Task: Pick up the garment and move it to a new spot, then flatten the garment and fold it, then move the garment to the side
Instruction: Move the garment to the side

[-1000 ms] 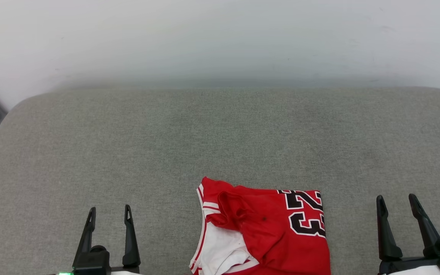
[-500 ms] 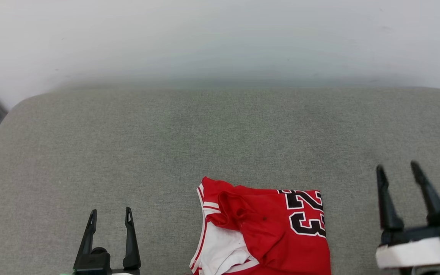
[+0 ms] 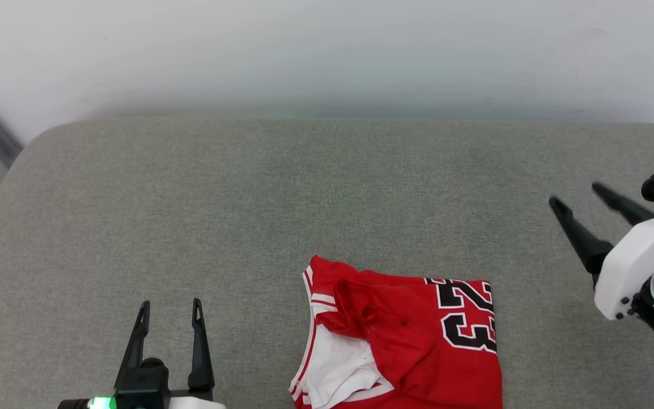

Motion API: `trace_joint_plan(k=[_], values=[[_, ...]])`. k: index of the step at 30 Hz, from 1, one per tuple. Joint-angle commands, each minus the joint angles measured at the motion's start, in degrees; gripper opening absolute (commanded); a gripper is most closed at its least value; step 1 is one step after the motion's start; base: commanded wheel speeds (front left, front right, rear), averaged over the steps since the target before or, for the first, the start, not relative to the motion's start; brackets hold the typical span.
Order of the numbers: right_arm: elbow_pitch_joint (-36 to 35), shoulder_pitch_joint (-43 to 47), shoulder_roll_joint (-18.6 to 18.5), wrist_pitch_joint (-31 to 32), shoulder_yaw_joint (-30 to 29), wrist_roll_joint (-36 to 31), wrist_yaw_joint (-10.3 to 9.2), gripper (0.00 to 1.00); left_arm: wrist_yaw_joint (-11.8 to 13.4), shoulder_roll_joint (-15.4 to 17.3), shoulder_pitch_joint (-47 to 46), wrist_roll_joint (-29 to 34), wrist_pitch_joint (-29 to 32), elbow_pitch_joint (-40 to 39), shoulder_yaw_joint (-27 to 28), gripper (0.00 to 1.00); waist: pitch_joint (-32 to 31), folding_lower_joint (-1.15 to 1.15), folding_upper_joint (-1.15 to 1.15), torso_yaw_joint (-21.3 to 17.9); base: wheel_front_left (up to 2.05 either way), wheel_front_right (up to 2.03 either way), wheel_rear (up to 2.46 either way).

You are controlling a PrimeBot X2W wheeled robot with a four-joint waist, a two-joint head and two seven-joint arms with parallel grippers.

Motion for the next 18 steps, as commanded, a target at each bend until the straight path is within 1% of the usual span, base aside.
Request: trace_joint_plan(k=[1, 2, 4, 7, 8, 11, 14, 18], values=[[0.42, -0.67, -0.78, 2.11, 0.25, 1.77, -0.04, 1.0, -0.1, -0.24, -0.75, 0.06, -0.13, 0.01, -0.09, 1.0, 0.32, 0.0, 0.0, 0.19, 0.0, 0.0, 0.0], [0.97, -0.79, -1.88, 6.79, 0.86, 5.06, -0.04, 1.0, -0.16, -0.28, -0.95, 0.03, -0.13, 0.05, -0.17, 1.0, 0.59, 0.0, 0.0, 0.33, 0.0, 0.0, 0.0], [2.08, -0.63, -3.85, 14.16, 1.41, 10.62, -0.04, 1.0, -0.23, -0.36, -1.38, -0.01, -0.13, 0.18, -0.24, 1.0, 1.13, 0.0, 0.0, 0.59, 0.0, 0.0, 0.0], [4.29, 1.55, -5.48, 23.96, 2.02, 17.98, -0.03, 1.0, -0.36, -0.54, -1.97, -0.06, -0.13, 0.23, -0.52, 1.0, 2.19, 0.0, 0.0, 1.22, 0.0, 0.0, 0.0], [4.76, 1.95, -5.71, 26.39, 1.81, 20.13, -0.03, 1.0, -0.41, -0.58, -2.3, -0.07, -0.13, 0.21, -0.62, 1.0, 2.58, 0.0, 0.0, 1.44, 0.0, 0.0, 0.0], [6.04, 3.05, -5.16, 30.19, 0.81, 24.36, -0.03, 1.0, -0.71, -0.68, -3.18, -0.1, -0.14, 0.06, -0.84, 1.0, 3.98, 0.0, 0.0, 2.26, 0.0, 0.0, 0.0], [7.8, 4.1, -3.07, 32.63, 0.68, 27.51, -0.03, 1.0, -0.69, -0.72, -3.94, -0.15, -0.13, -0.2, -0.68, 1.0, 5.44, 0.0, 0.0, 2.69, 0.0, 0.0, 0.0], [9.77, 3.7, -0.31, 34.0, 1.07, 29.99, -0.03, 1.0, -0.82, -0.81, -4.93, -0.07, -0.13, -0.3, -0.73, 1.0, 7.42, 0.0, 0.0, 3.27, 0.0, 0.0, 0.0]])
